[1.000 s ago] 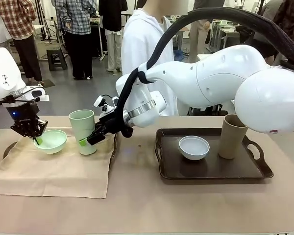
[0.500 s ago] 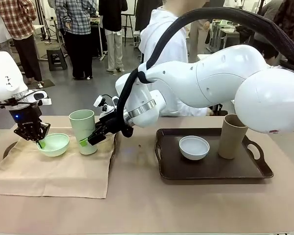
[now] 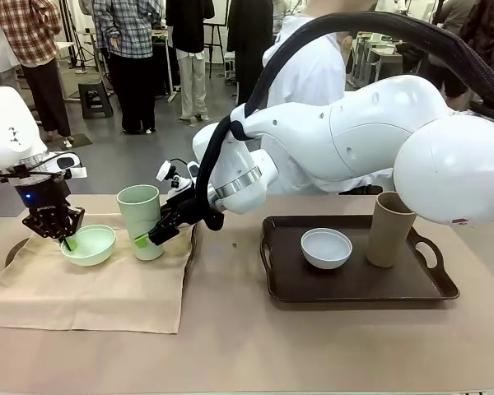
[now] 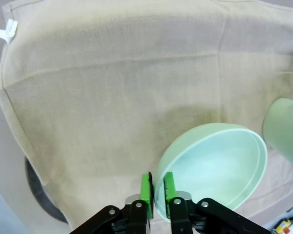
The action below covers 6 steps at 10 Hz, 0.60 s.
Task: Set up a tray with a mat and arrange the tableware.
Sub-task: Place the Picnic Bowl and Reusable plastic cup back onto the Handle tray in front of the human's position.
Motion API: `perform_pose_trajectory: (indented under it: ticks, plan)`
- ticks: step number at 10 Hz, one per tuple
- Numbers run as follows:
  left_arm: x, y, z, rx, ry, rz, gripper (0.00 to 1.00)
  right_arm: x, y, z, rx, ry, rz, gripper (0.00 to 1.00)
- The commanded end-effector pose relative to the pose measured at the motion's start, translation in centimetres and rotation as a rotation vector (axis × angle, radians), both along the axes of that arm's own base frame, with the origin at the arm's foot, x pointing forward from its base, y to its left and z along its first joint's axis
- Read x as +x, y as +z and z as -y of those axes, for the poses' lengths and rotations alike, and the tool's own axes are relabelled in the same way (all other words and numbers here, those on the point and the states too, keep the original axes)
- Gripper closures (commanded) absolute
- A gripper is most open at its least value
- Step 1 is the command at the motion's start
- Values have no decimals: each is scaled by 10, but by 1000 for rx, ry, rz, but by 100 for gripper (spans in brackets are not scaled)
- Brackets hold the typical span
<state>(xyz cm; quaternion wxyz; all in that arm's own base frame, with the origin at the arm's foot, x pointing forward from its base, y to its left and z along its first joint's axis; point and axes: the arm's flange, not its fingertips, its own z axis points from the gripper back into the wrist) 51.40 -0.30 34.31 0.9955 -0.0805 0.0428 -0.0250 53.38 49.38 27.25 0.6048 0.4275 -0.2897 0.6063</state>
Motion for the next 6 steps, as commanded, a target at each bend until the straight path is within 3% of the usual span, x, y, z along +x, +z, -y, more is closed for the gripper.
perform_pose_trajectory:
  ticks: [1, 2, 3, 4, 5, 6]
  plan:
    - [4, 5, -4, -8, -8, -15, 0, 1, 0, -1, -47, -24, 14, 0]
    - [4, 9, -6, -11, -3, -15, 73, -1, 4, 1, -75, -29, 17, 0]
    - [3, 12, -8, -14, -4, -13, 0, -3, 9, 5, -115, -32, 25, 0]
    - [1, 17, -9, -15, -7, -11, 53, -4, 14, 8, -143, -36, 21, 0]
    - [-2, 21, -9, -18, -9, -11, 0, -6, 17, 14, -173, -33, 10, 0]
    - [-3, 27, -10, -20, -14, -6, 33, -7, 20, 20, -189, -44, 2, 0]
